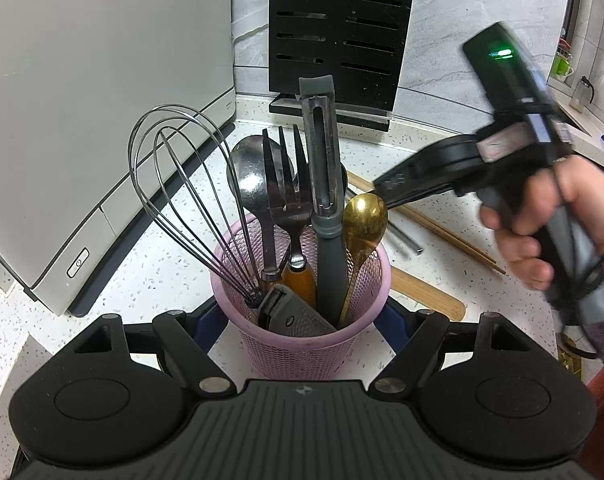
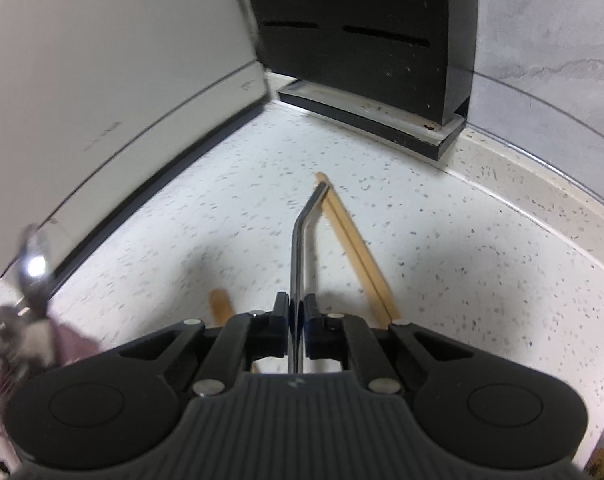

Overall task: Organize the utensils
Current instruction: 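Lift the metal straw and carry it toward the pink cup with the right gripper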

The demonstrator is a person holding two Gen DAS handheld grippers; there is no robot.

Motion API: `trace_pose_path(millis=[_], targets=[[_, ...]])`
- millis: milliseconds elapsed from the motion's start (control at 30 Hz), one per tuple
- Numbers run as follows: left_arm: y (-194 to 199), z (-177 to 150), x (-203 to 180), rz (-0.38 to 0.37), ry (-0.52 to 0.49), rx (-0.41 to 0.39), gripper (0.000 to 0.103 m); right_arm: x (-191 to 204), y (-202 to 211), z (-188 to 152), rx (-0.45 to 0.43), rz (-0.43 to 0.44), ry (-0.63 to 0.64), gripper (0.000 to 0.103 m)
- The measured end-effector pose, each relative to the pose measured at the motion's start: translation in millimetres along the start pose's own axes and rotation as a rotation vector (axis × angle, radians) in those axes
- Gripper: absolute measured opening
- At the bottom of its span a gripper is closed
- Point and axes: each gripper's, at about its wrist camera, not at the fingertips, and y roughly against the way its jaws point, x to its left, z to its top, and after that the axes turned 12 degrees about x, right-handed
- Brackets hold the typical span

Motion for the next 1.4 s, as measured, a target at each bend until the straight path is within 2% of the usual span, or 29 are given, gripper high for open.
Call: trace_pose_path(millis=[100, 267, 400, 633, 867, 1067, 1233, 1400], targets=[[1, -1, 0, -0.004, 0.001, -0.001, 0.090, 3, 14, -9, 0.003, 0.041, 0.036, 0.004], [5, -4, 4, -0.022, 0.000, -0.006, 0.087, 12, 24, -27, 0.059, 0.104, 0.117, 0.004], [6, -5, 5, -0.025, -0.002, -0.005, 0.087, 17, 25, -42, 0.103, 0.089, 0.187, 0.004], [6, -6, 3, -0.017, -0.010, -0.010, 0.088, 10, 19, -55, 0.163, 0.054, 0.222, 0.004], [3, -6, 2, -0.004, -0.027, -0.019, 0.094, 7, 17, -54, 0.177, 0.050, 0.236, 0.005], [4, -7, 3, -0.021, -0.040, -0.011, 0.096, 8, 26, -45, 0.130, 0.056, 0.228, 0.017], [4, -4, 6, -0.025, -0.035, -0.026, 0.096, 11, 29, -27, 0.074, 0.036, 0.212, 0.017], [2, -2, 4, -0.024, -0.035, -0.027, 0.098, 10, 9, -11, 0.106, 0.050, 0.167, 0.017]])
